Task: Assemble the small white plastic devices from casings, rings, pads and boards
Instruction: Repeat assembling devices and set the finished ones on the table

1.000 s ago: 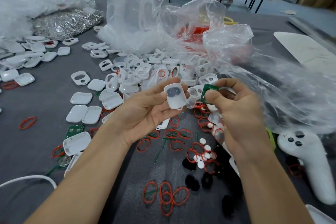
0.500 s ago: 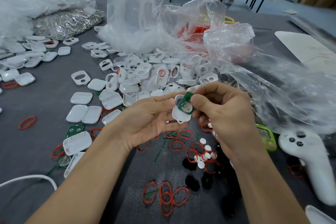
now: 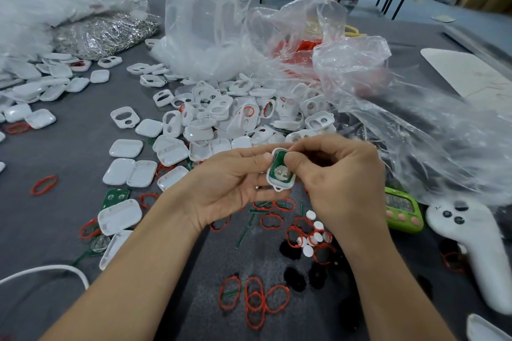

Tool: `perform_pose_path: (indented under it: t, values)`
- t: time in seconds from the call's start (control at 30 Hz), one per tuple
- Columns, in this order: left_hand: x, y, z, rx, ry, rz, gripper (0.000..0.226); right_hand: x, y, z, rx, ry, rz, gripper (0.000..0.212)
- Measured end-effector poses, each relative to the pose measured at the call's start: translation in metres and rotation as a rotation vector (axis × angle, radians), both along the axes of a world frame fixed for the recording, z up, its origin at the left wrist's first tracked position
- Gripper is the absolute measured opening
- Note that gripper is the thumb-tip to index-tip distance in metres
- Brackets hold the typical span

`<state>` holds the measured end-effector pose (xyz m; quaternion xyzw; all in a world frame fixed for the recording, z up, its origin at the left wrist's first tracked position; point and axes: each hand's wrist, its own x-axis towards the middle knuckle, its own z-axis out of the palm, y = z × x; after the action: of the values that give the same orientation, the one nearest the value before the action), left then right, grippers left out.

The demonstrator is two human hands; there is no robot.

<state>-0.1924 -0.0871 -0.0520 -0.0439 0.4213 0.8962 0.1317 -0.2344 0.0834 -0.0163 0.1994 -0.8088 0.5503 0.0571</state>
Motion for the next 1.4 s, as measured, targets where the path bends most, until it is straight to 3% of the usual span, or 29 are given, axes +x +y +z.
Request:
perform_pose_path:
  t: [0.47,0.7,0.93,1.03,1.17,1.33,1.4]
  values:
    - [0.001,0.001,0.001,-0.085,-0.019,0.022,0.042,0.0,-0.002,-0.003,0.064,0.155,-0.047,0.015]
    - [0.001,0.0,0.0,-0.082,0.01,0.008,0.03,-0.004,-0.003,-0.005,0.021,0.067,-0.062,0.022]
    - [-0.001,0.006,-0.003,-0.239,0.043,0.047,0.038,-0.007,-0.004,-0.014,0.09,-0.004,-0.073,0.021]
    - [-0.002,0.006,-0.003,-0.245,0.034,0.103,0.038,-0.013,-0.002,-0.019,0.069,-0.115,-0.047,0.012]
    - [-0.001,0.006,-0.001,-0.225,0.023,0.125,0.04,-0.015,-0.006,-0.022,-0.011,-0.314,0.049,0.02]
    - [0.0,0.007,-0.001,-0.245,0.039,0.125,0.042,-0.013,-0.008,-0.021,-0.007,-0.242,0.051,0.005]
    - [0.001,0.007,-0.001,-0.242,0.054,0.111,0.04,-0.013,-0.006,-0.021,0.002,-0.21,0.045,0.013]
